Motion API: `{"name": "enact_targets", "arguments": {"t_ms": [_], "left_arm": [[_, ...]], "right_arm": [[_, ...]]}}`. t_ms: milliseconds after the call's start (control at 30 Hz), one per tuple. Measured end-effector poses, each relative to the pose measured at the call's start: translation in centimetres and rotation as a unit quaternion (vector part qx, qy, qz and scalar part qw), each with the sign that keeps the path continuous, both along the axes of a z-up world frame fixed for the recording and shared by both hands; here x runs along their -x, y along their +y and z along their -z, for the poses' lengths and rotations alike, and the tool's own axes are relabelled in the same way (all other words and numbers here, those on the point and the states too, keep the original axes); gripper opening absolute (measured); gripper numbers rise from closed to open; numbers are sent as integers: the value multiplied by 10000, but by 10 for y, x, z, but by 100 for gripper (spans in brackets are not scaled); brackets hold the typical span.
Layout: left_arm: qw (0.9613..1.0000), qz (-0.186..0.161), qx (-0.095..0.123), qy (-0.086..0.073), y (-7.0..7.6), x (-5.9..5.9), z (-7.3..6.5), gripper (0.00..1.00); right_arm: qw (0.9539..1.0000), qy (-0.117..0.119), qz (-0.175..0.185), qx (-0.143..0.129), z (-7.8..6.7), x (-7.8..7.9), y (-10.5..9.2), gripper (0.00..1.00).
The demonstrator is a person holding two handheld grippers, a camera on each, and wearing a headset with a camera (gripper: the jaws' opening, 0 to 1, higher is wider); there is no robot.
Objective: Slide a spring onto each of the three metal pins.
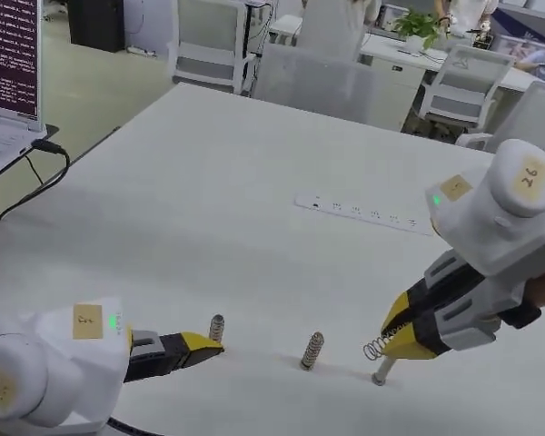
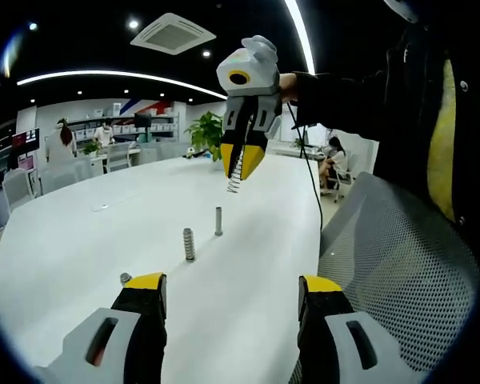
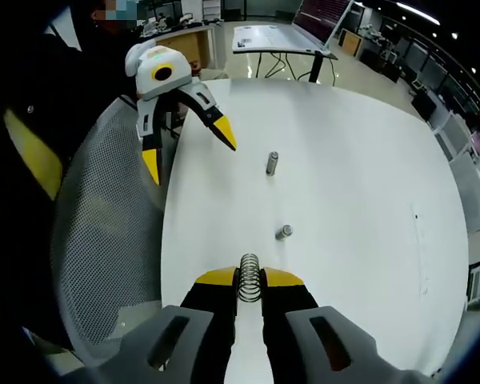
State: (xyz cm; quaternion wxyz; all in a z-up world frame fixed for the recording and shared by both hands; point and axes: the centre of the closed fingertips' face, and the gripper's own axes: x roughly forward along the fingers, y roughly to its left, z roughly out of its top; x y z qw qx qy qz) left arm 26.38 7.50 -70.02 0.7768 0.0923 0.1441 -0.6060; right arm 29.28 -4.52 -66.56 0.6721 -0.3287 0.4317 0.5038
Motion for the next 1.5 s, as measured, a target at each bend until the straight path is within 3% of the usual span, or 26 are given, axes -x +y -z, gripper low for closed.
{"name": "enact_targets", "arguments": {"t_ms": [300, 333, 467, 567, 767, 1067, 1500], "left_arm": [[10000, -19, -28, 10, 1, 1, 0, 63], [10000, -18, -29, 11, 1, 1, 0, 63], [10000, -33, -44, 7, 2, 1, 1, 63], [10000, -42, -42, -6, 3, 1, 1, 63], [10000, -63, -46, -21, 3, 1, 0, 63], [10000, -87, -37, -29, 4, 0, 1, 63], [10000, -75, -34, -32, 4, 1, 1, 61]], "right_arm": [[9992, 36, 79, 400, 2, -13, -22, 8], [9983, 30, 92, 568, 5, -16, -29, 8], [9973, 121, 137, 707, 10, -21, -36, 8], [9948, 105, 132, 1006, 15, -25, -46, 8], [9919, 235, 145, 1242, 28, -32, -53, 8], [9883, 377, 152, 1472, 44, -38, -57, 8], [9875, 484, 146, 1491, 54, -37, -58, 8]]}}
